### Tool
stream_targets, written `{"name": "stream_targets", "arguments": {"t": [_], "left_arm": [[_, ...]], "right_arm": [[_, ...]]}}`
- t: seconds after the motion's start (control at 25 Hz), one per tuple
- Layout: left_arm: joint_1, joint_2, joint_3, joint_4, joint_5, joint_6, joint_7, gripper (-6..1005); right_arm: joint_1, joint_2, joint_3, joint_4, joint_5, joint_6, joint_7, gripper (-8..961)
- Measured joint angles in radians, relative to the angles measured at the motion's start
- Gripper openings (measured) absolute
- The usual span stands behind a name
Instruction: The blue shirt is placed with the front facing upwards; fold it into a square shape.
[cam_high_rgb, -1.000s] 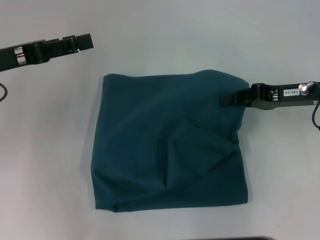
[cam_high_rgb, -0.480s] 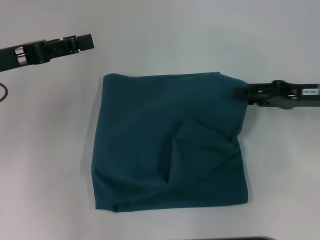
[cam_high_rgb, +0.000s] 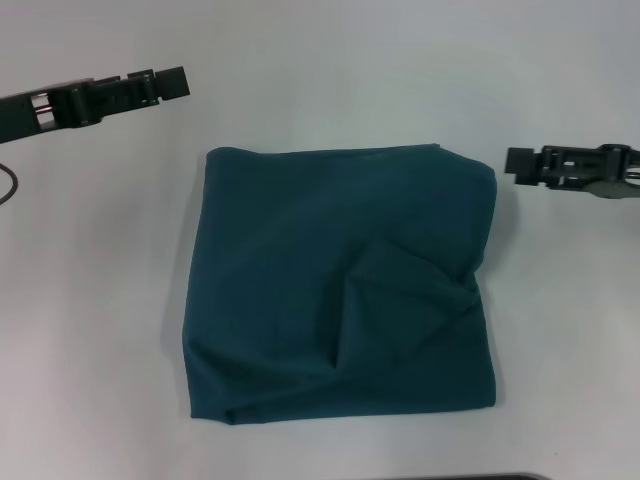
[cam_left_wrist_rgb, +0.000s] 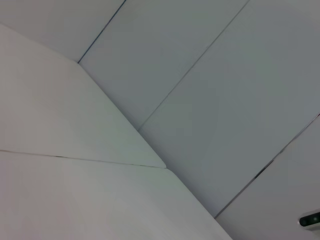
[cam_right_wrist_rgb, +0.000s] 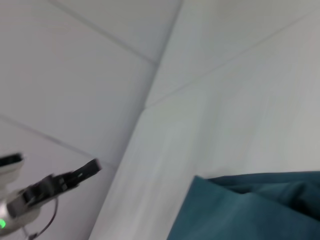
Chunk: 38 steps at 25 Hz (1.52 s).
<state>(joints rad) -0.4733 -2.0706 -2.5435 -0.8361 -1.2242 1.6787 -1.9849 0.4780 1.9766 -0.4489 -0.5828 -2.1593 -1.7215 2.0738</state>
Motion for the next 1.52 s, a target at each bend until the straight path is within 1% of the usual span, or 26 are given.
{"name": "stream_targets", "arguments": {"t": [0.08, 0.24, 0.4, 0.44, 0.48, 0.8, 1.04, 1.28, 1.52], "left_arm": [[0.000, 0.000, 0.000, 0.000, 0.000, -0.004, 0.000, 950], [0.000, 0.000, 0.000, 0.002, 0.000, -0.011, 0.000, 950], [-0.001, 0.000, 0.000, 0.002, 0.000, -0.011, 0.000, 951], [-0.001, 0.000, 0.000, 0.002, 0.000, -0.011, 0.000, 951], [-0.001, 0.000, 0.000, 0.002, 0.000, -0.011, 0.001, 951], [0.002, -0.001, 0.000, 0.002, 0.000, -0.011, 0.010, 951], [0.005, -0.001, 0.000, 0.001, 0.000, -0.011, 0.011, 950], [0.006, -0.001, 0.000, 0.002, 0.003, -0.011, 0.011, 951], [0.007, -0.001, 0.003, 0.002, 0.004, -0.011, 0.011, 950]], "right_arm": [[0.011, 0.008, -0.011, 0.007, -0.002, -0.003, -0.033, 747], [0.031, 0.032, -0.054, 0.012, -0.004, 0.019, -0.079, 743], [0.053, 0.045, -0.108, 0.014, -0.005, 0.048, -0.082, 740], [0.063, 0.053, -0.134, 0.014, -0.006, 0.057, -0.083, 739], [0.063, 0.053, -0.134, 0.014, -0.006, 0.057, -0.083, 738], [0.112, 0.089, -0.263, 0.026, -0.007, 0.141, -0.086, 734], [0.143, 0.099, -0.324, 0.056, -0.007, 0.202, -0.086, 730], [0.153, 0.104, -0.341, 0.064, -0.007, 0.208, -0.089, 726], [0.166, 0.108, -0.393, 0.077, -0.006, 0.202, -0.085, 722]]}}
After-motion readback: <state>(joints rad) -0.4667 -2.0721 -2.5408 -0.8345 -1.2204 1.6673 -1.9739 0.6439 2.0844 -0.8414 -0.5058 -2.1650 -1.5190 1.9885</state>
